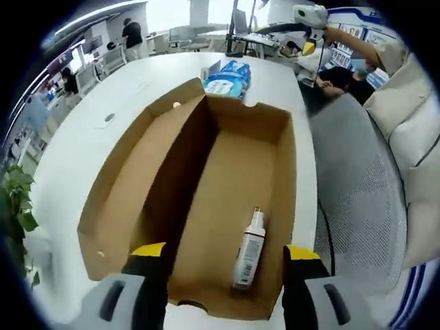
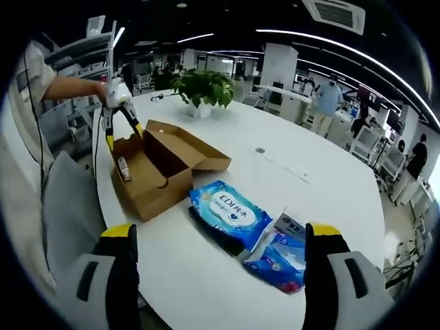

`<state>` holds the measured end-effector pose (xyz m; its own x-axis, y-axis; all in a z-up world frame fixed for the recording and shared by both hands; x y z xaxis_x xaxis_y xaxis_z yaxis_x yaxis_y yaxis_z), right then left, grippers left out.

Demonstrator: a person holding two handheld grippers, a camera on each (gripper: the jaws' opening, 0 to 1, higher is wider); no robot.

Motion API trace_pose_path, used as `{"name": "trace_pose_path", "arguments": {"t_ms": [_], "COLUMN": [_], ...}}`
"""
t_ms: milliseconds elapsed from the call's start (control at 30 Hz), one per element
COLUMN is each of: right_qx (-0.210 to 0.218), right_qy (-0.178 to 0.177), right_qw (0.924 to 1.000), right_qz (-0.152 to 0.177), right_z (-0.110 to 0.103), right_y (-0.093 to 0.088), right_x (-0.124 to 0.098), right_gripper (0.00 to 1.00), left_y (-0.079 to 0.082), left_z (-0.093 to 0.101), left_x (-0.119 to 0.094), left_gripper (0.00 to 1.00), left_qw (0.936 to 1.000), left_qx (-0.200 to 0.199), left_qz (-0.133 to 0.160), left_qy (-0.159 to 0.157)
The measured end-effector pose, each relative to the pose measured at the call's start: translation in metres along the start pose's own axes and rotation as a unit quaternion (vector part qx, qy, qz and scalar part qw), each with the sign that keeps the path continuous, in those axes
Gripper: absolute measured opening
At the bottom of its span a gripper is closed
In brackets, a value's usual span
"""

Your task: Operate the shoe box by opening the lid, removing the specified soft item, and placing it in the target area until the item is outside and the box remains undamaged.

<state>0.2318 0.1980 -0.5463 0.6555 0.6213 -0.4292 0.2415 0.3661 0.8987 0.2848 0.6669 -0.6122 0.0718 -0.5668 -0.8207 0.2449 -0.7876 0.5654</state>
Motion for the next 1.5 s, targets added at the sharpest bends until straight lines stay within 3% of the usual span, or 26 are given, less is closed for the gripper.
{"name": "trace_pose_path", "arguments": {"t_ms": [433,600,900,1367,1500], "right_qx": [0.017,0.022,0.034,0.050,0.051], "right_qy": [-0.014,-0.014,-0.025,-0.027,-0.029], "right_qw": [0.9997,0.9997,0.9991,0.9984,0.9982], "right_qz": [0.009,0.000,0.000,0.008,0.010], "right_z": [-0.024,-0.030,-0.032,-0.038,-0.039], "right_y": [-0.008,-0.014,-0.018,-0.020,-0.021], "right_x": [-0.008,-0.009,-0.010,-0.008,-0.009], "right_gripper": [0.96,0.96,0.96,0.96,0.96], "left_y": [0.005,0.001,-0.008,-0.008,-0.007], "left_z": [-0.007,-0.010,-0.018,-0.015,-0.014], "left_x": [0.018,0.028,0.045,0.060,0.065], "left_gripper": [0.68,0.67,0.65,0.62,0.58], "left_qw": [0.9968,0.9930,0.9877,0.9846,0.9850], "left_qx": [0.036,0.054,0.071,0.082,0.093], "left_qz": [-0.051,-0.081,-0.107,-0.117,-0.109], "left_qy": [-0.049,-0.067,-0.089,-0.101,-0.097]}}
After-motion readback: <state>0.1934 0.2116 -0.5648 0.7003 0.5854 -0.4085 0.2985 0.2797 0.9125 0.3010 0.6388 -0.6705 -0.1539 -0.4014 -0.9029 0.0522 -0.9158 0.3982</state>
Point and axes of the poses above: the point that each gripper's makers call its tool centre point, and the gripper's own axes: x roughly forward along the fingers, z roughly to its right, y roughly out of its top, the point moved 10 cm from there along -x, roughly backward along the fingers, and after that the axes turned 10 degrees about z, right-handed, at the moved point
